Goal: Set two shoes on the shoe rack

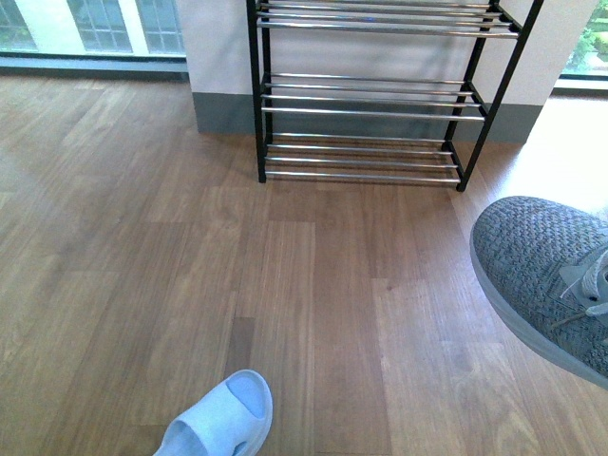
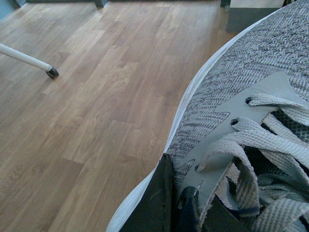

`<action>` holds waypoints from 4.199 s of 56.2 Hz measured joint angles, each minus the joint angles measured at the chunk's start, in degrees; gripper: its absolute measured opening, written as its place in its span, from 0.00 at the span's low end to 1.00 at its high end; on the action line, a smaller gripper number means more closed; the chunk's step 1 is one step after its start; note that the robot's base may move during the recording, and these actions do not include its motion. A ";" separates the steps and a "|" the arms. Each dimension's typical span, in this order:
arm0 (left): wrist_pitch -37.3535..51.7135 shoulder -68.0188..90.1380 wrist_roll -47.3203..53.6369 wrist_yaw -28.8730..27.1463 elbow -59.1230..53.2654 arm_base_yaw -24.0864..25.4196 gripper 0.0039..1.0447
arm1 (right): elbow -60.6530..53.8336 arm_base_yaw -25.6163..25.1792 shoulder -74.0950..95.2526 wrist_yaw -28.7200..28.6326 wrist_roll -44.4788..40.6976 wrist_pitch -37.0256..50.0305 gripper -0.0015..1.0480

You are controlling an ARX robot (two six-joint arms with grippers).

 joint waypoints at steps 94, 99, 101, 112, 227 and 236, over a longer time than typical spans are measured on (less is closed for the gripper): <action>0.00 0.07 0.00 0.28 -0.02 -0.04 0.01 | -0.02 -0.04 -0.04 0.26 0.00 0.04 0.02; 0.00 0.07 0.00 0.39 -0.02 -0.04 0.01 | -0.02 -0.04 -0.04 0.31 0.00 0.04 0.02; 0.00 0.07 0.00 0.35 -0.02 -0.04 0.01 | -0.02 -0.04 -0.02 0.28 0.02 0.04 0.02; 0.00 0.20 0.00 1.05 -0.02 -0.07 0.01 | -0.02 -0.07 -0.02 0.55 0.02 0.04 0.02; -0.04 0.09 0.02 0.17 -0.04 -0.02 0.01 | -0.02 -0.07 -0.04 0.24 0.07 0.15 0.02; -0.04 0.09 0.02 0.20 -0.04 -0.02 0.01 | -0.02 -0.07 -0.04 0.28 0.07 0.15 0.02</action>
